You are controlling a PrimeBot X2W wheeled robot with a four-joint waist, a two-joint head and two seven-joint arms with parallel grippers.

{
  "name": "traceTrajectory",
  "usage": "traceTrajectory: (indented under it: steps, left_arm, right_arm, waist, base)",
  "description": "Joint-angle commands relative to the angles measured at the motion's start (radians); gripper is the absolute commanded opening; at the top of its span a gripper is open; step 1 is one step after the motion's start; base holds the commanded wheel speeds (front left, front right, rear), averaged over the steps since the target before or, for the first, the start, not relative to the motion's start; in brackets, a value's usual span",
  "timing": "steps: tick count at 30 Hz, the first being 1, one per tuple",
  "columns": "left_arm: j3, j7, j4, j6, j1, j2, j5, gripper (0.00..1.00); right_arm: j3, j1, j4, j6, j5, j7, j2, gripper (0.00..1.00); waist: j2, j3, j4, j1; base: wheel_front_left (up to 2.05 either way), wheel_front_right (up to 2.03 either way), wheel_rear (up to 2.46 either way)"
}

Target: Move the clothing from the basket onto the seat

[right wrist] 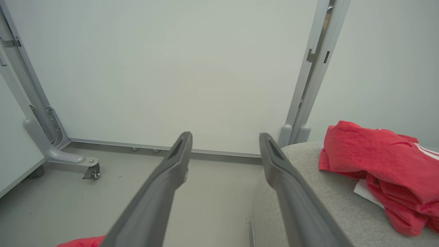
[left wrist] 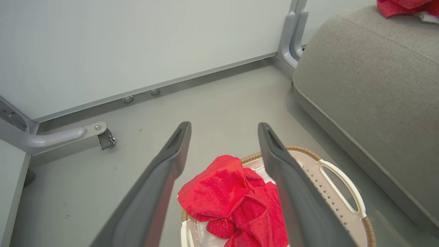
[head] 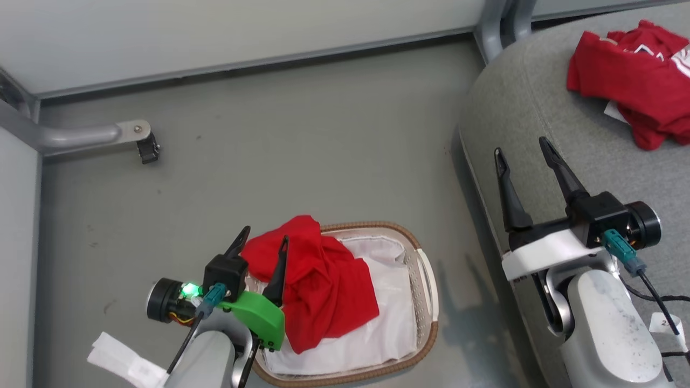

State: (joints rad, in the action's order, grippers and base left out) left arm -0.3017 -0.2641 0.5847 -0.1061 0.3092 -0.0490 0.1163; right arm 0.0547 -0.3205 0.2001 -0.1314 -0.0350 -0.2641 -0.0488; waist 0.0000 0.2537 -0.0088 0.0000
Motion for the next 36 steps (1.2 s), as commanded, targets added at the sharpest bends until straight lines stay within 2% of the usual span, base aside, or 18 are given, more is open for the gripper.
traceTrajectory:
  steps: [1, 13, 22, 36]
  left_arm:
    - [-0.017, -0.001, 0.034, -0.005, 0.045, -0.003, -0.001, 1.0]
    - [-0.155, -0.001, 0.343, -0.006, 0.254, -0.004, 0.004, 1.0]
    - [-0.197, -0.001, 0.477, -0.008, 0.324, -0.011, -0.026, 1.0]
    - [-0.189, -0.001, 0.63, 0.019, 0.409, -0.04, -0.005, 1.0]
  right_arm:
    - [-0.002, -0.021, -0.014, 0.001, 0.009, -0.001, -0.003, 1.0]
    - [-0.021, -0.098, -0.095, 0.001, -0.004, -0.001, -0.003, 1.0]
    - [-0.005, -0.125, -0.119, 0.001, -0.029, -0.001, -0.003, 1.0]
    - [0.001, -0.162, -0.145, 0.001, -0.041, -0.001, -0.003, 1.0]
  waist:
    - [0.0, 0.145, -0.049, 0.0]
    - [0.0, 0.389, -0.121, 0.0]
    - [0.0, 0.482, -0.154, 0.0]
    - [0.0, 0.578, -0.173, 0.0]
  base:
    - [0.0, 0.0, 0.0]
    - [0.0, 0.0, 0.0]
    - [0.0, 0.0, 0.0]
    - [0.0, 0.0, 0.0]
